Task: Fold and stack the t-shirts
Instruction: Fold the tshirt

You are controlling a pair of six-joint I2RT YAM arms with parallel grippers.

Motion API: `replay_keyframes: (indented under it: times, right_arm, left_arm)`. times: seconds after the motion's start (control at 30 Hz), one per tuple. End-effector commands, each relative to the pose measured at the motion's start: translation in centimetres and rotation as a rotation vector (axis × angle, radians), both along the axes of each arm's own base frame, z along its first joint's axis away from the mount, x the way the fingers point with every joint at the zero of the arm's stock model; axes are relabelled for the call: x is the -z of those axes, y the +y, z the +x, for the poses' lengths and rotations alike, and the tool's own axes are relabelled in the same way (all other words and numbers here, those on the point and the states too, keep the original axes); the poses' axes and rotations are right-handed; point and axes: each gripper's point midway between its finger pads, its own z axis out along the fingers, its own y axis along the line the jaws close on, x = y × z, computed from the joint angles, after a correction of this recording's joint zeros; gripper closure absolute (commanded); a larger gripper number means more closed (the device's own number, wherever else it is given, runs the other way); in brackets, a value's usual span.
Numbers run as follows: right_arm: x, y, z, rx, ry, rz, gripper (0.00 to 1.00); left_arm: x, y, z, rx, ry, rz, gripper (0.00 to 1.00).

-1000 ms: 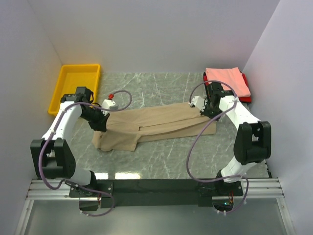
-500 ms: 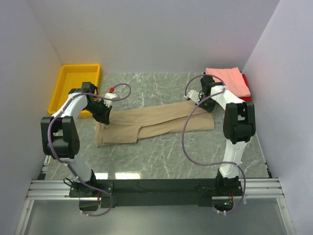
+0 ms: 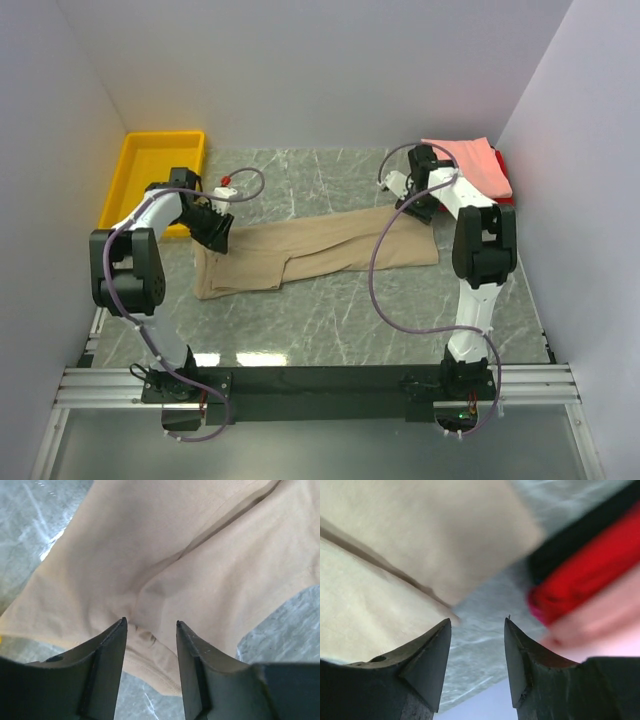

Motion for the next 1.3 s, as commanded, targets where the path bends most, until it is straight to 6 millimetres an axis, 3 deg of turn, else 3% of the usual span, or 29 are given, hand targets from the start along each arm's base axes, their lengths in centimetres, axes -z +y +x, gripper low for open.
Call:
replay_keyframes:
  times: [0.0,0.07,0.17,0.33,0.47,0.73,0.9,1.03,1.13,1.23,1.27]
  right_arm:
    - [-6.6,1.3,0.8,0.046,-0.124,0.072,0.46]
    - [-7.7,1.6,-0.7,0.043,-0.108,0.100,0.48]
    - [-6.8,1.7,-3.7,0.045,-0.025,0.112,0.61]
    - [-3.1,1.7,-8.1,0.118,0.154,0.125,0.64]
    - [-1.8,2.4,-8.7,0.123,0.168,0.160,0.53]
    - [1.4,2.2,-11.6,0.079,0.246,0.126,0.52]
    - [2.1,2.1,-12.3,0.042,0.214,0.106,0.50]
    - [3.6,1.1,-11.6,0.040,0.169,0.039,0.50]
    - [4.0,0.9,-10.9,0.041,0.143,0.007,0.56]
    - [4.0,0.3,-10.7,0.036,0.128,-0.028,0.79]
    - [4.0,0.1,-10.9,0.029,0.132,-0.040,0.90]
  left_arm:
    - [-4.3,0.7,0.0,-0.041,-0.097,-0.008,0.50]
    - [-4.8,1.3,-1.0,-0.057,-0.090,-0.013,0.50]
    - [-4.2,1.9,-4.0,-0.075,-0.044,0.002,0.51]
    - [-3.0,2.7,-7.3,-0.118,0.003,0.031,0.54]
    - [-1.4,3.3,-9.1,-0.148,0.050,0.056,0.51]
    - [1.4,4.9,-10.2,-0.170,0.105,0.105,0.50]
    - [2.1,4.8,-10.7,-0.153,0.123,0.094,0.51]
    - [2.6,4.6,-10.5,-0.155,0.126,0.078,0.53]
    - [3.0,4.3,-10.8,-0.141,0.150,0.064,0.57]
    - [3.3,4.3,-11.0,-0.138,0.156,0.070,0.70]
    - [3.3,4.4,-11.3,-0.136,0.166,0.073,0.78]
